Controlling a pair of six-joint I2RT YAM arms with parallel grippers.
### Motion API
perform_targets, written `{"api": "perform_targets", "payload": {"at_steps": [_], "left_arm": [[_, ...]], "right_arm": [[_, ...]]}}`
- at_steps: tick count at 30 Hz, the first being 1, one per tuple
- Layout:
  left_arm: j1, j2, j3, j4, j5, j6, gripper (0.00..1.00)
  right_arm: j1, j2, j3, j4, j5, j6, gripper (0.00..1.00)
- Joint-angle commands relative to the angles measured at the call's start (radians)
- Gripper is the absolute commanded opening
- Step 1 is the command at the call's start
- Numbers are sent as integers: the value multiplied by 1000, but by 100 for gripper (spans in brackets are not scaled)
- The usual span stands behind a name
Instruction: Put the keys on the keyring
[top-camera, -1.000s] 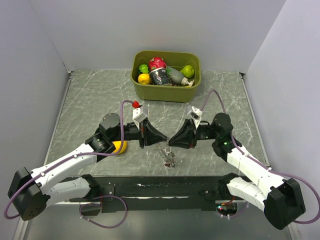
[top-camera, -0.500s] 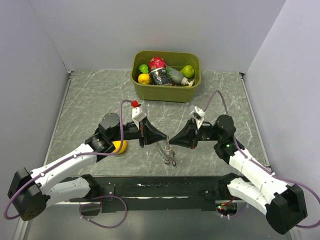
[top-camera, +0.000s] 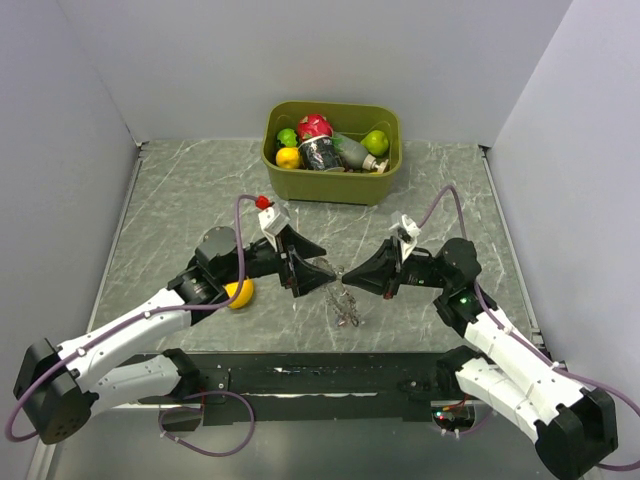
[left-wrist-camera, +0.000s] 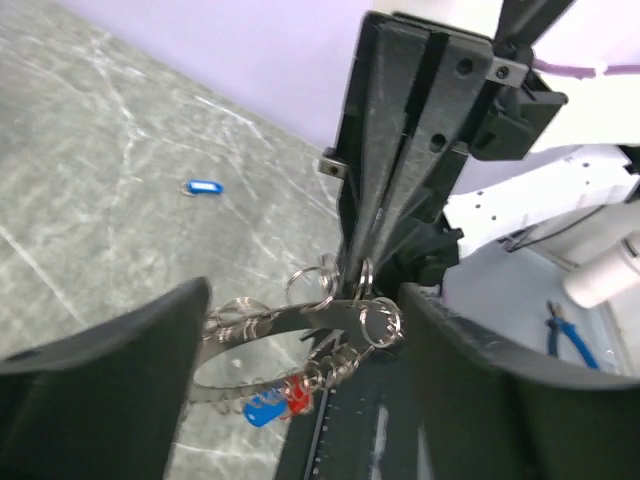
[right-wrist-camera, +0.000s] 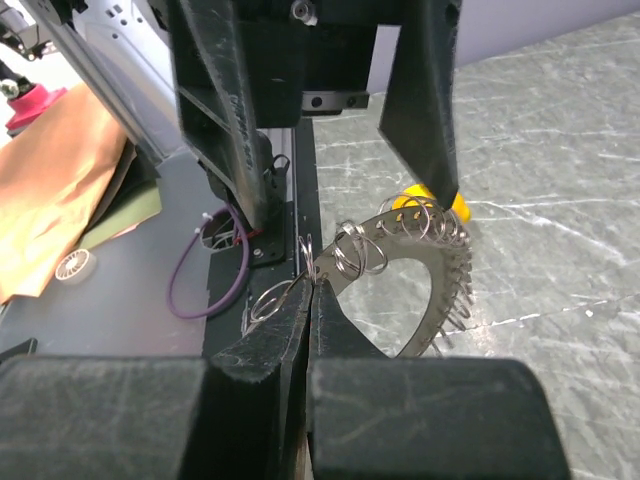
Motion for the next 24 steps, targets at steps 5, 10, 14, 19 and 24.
{"api": "perform_targets", "payload": {"at_steps": [5, 10, 14, 19, 24], "left_arm": [[1, -55, 3, 66, -25, -24, 94], [0, -51, -9, 157, 96, -36, 79], [0, -25, 0, 176, 174, -38, 64], [0, 17, 14, 195, 237, -48, 58], [1, 52, 29, 173, 239, -34, 54]], "right_arm": [[2, -42, -15, 112, 48, 51, 0], [4, -51, -13, 109, 62, 54, 0], [4, -58, -9, 105, 62, 56, 0], [2, -68, -6, 101, 62, 59, 0], [4, -75, 2, 90, 62, 53, 0]]}}
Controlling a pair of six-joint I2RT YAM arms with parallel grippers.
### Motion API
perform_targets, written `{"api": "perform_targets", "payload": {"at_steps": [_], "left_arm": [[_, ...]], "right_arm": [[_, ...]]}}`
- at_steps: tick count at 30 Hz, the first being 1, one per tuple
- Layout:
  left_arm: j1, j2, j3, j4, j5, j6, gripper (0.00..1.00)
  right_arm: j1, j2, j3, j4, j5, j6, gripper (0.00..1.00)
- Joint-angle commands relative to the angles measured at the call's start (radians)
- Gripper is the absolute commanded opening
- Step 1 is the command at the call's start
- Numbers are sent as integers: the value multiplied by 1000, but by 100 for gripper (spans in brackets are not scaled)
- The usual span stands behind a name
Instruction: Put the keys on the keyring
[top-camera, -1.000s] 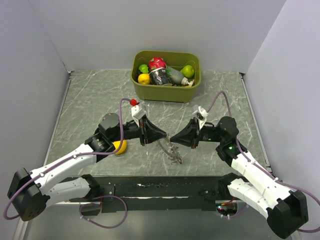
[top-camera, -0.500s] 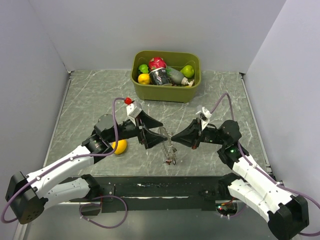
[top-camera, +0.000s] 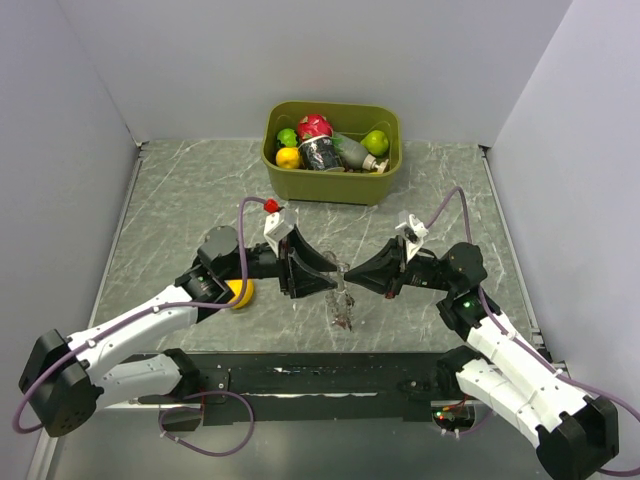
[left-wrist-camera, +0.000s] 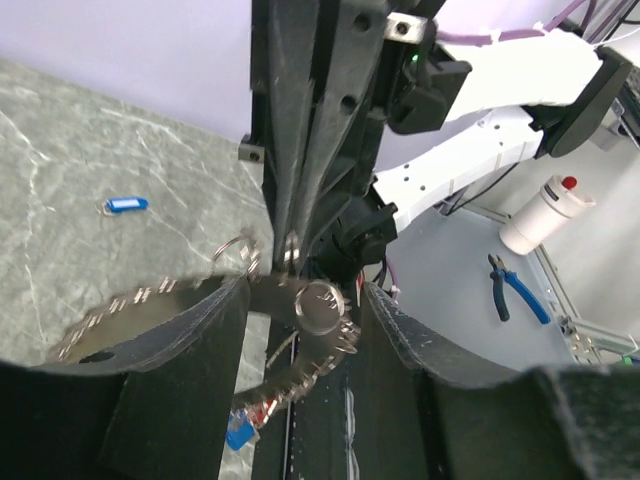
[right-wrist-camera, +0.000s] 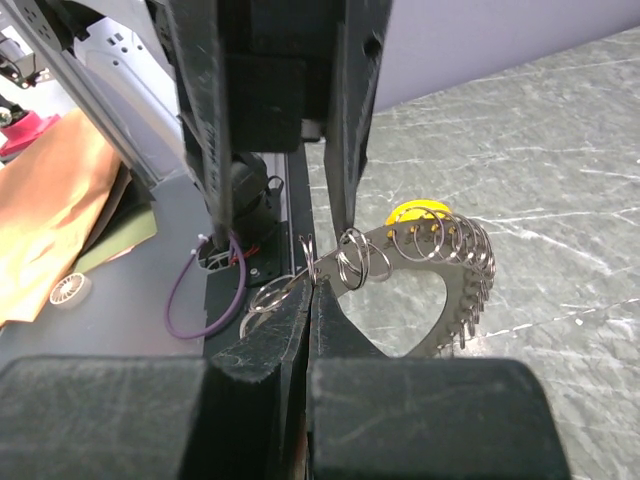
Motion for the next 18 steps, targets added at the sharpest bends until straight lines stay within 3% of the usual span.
{"api": "perform_targets", "payload": {"at_steps": [1, 8, 18], "left_arm": [[0, 17, 38, 36, 39, 3, 55], [0, 17, 36, 36, 21, 9, 56], [-2, 51, 53, 61, 30, 0, 43]], "right_arm": [[2, -27, 19, 58, 13, 3, 0], [2, -27, 22, 55, 5, 3, 0], [2, -15, 26, 62, 0, 3, 0]]}}
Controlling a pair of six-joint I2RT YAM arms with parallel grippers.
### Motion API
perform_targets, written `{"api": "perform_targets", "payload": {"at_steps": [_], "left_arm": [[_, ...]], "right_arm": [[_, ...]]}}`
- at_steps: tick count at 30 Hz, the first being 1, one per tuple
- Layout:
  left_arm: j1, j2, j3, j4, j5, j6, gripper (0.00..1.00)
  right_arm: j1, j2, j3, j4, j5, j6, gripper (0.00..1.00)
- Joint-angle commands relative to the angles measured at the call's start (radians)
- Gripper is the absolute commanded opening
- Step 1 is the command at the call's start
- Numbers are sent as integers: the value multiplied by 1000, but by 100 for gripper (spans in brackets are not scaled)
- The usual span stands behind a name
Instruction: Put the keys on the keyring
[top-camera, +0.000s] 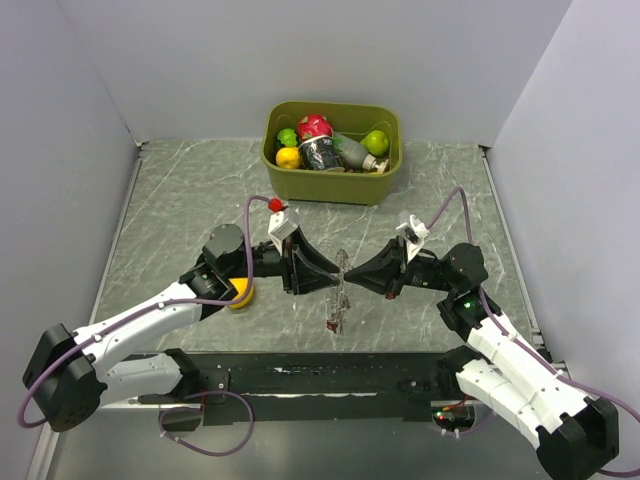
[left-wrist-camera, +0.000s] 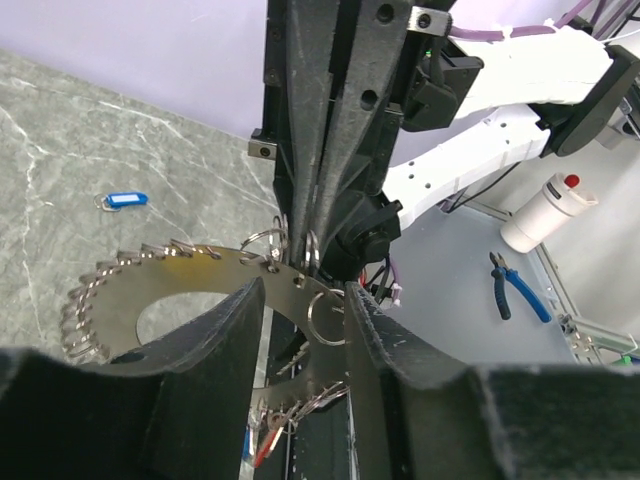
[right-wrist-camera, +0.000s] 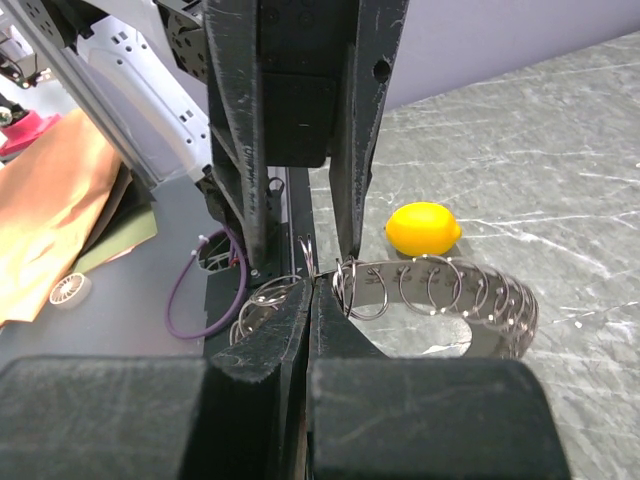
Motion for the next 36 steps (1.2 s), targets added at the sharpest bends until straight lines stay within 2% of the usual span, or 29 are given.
{"api": "perform_targets", "payload": {"at_steps": [1, 5, 9, 14, 15, 18, 22, 36], "left_arm": [[-2, 15, 49, 55, 20, -1, 42], [-2, 13, 44, 68, 10, 2, 37], [-2, 15, 43, 91, 7, -7, 23], [-1, 21, 40, 120, 13, -24, 21], [-2, 21, 41, 121, 14, -22, 16], [-4, 22, 46, 125, 14, -25, 7], [-2, 13, 35, 160, 10, -39, 2], [-11, -19, -9, 272, 8, -84, 1]], "right_arm": [[2, -7, 26, 64, -2, 6, 0], [2, -9, 19, 86, 4, 18, 0], [3, -5, 8, 109, 5, 31, 0], [3, -2, -4, 139, 4, 54, 0], [3, -2, -7, 144, 7, 55, 0], [2, -1, -10, 156, 8, 63, 0], [3, 5, -18, 178, 7, 75, 0], [2, 21, -41, 242, 10, 110, 0]]}}
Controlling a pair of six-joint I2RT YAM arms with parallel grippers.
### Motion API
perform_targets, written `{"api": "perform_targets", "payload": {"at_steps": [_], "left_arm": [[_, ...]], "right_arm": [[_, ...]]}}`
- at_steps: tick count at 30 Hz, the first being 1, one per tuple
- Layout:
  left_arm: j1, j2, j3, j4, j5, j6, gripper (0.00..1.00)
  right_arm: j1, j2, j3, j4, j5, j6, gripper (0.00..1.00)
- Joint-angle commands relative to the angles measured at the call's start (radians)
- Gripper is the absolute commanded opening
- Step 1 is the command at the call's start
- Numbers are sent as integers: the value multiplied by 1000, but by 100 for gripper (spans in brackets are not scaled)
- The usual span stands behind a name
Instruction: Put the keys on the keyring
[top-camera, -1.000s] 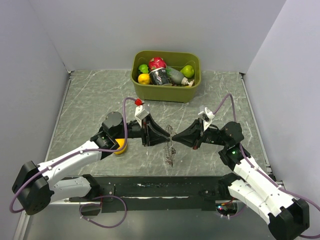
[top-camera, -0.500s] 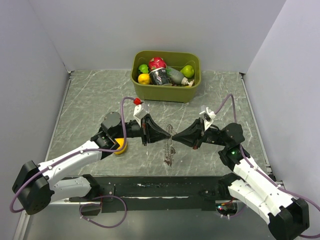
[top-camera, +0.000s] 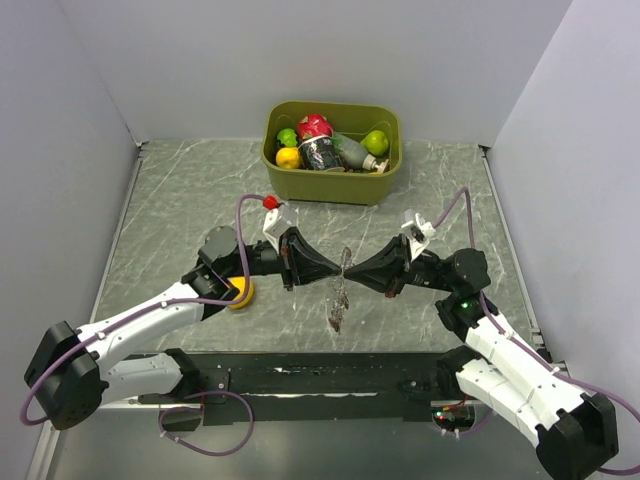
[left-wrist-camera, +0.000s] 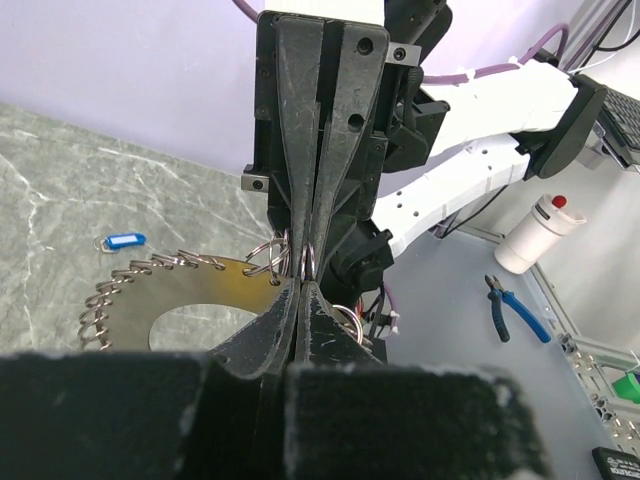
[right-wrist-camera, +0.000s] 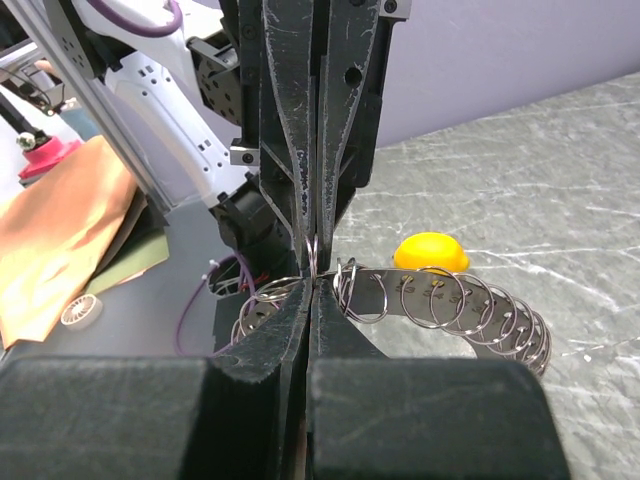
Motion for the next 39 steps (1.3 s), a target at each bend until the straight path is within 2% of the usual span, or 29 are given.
{"api": "perform_targets", "payload": {"at_steps": [1, 2, 5, 7, 10, 11, 14, 16, 19, 22, 23, 24, 27, 31, 34, 39], "left_arm": [[-10, -47, -2, 127, 4, -29, 1], [-10, -51, -4, 127, -3, -28, 1], [-10, -67, -13, 127, -14, -21, 1], [-10, -76, -19, 118, -28, -18, 1], [-10, -79, -13, 88, -49, -8, 1], [-10, -81, -8, 59, -51, -2, 1], [-11, -82, 2, 0, -71, 34, 1], [-11, -87, 8, -26, -94, 47, 1], [-10, -100, 19, -99, -115, 83, 1], [-10, -130, 27, -181, -157, 123, 1], [-10, -139, 27, -198, -177, 141, 1], [-10, -157, 27, -230, -189, 150, 1], [-11, -192, 21, -262, -214, 173, 1], [-11, -212, 18, -302, -227, 189, 1], [-10, -220, 13, -301, -220, 193, 1], [-11, -239, -18, -265, -221, 196, 1]], "right_arm": [[2, 6, -11, 70, 9, 10, 0], [2, 3, -14, 70, 12, 10, 1], [2, -7, -22, 69, 24, 10, 16], [4, -12, -23, 67, 29, 7, 21], [2, -20, -23, 49, 43, 1, 37], [2, -26, -25, 33, 50, -6, 48], [4, -52, -29, -2, 82, -25, 61], [2, -73, -28, -78, 121, -47, 66], [1, -136, -8, -274, 266, -145, 74], [-1, -200, 18, -463, 497, -180, 83], [-1, -223, 29, -503, 560, -179, 89], [-2, -231, 33, -583, 696, -173, 91], [-15, -225, 58, -681, 875, -141, 95], [-60, -118, 110, -854, 1078, -67, 95], [-110, 12, 160, -925, 1182, -6, 96], [-249, 221, 245, -1050, 1186, 60, 96]]}}
